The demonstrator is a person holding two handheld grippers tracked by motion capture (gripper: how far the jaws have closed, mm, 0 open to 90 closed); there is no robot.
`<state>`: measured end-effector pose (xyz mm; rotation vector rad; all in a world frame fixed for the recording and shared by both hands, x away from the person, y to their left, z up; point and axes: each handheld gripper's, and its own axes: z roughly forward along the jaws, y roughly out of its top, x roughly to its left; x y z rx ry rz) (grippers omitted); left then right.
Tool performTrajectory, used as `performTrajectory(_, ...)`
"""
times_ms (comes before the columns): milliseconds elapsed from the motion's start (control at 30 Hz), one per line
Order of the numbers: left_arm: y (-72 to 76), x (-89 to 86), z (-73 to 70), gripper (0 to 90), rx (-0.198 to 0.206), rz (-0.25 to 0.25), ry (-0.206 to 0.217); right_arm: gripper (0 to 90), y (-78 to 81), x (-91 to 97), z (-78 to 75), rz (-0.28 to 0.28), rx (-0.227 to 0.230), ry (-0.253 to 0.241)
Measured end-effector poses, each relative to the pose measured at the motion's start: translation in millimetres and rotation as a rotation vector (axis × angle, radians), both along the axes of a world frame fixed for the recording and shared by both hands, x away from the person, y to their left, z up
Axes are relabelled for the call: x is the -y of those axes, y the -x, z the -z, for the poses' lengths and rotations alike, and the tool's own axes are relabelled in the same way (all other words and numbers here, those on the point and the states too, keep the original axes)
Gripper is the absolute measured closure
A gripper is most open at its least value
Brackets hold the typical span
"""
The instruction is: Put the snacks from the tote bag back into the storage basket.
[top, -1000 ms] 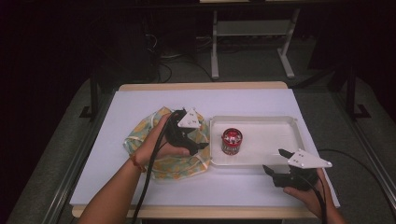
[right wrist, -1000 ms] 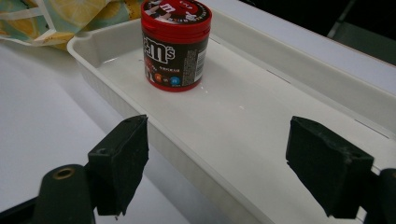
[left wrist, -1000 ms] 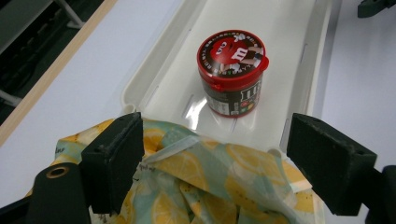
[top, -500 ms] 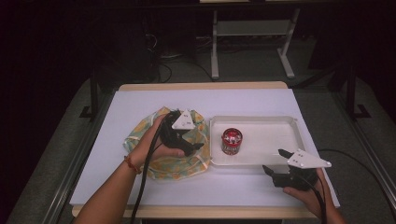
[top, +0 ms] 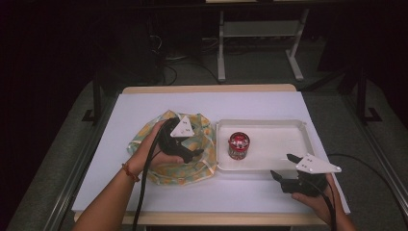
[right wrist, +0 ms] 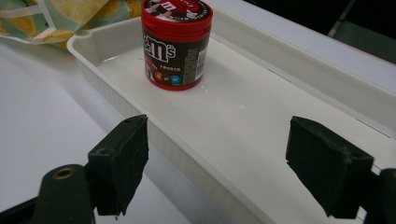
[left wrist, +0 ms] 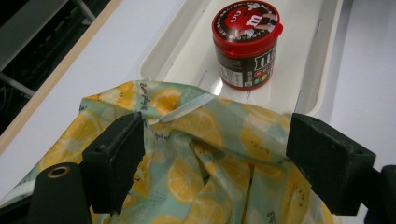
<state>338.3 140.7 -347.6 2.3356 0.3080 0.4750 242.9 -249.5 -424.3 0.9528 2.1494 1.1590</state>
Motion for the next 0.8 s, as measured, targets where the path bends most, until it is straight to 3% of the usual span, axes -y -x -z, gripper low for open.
performTrajectory(467,4.0,-27.0,3.8,19.4,0.012,-0.043,0.011,20.5,0.3,-0.2,-0.2,-0.001,0.002,0.003)
performTrajectory(800,8.1,-45.9,5.4,19.7,0.029,-0.072,0.046,20.5,0.5,0.2,-0.8,-0.002,0.009,0.002)
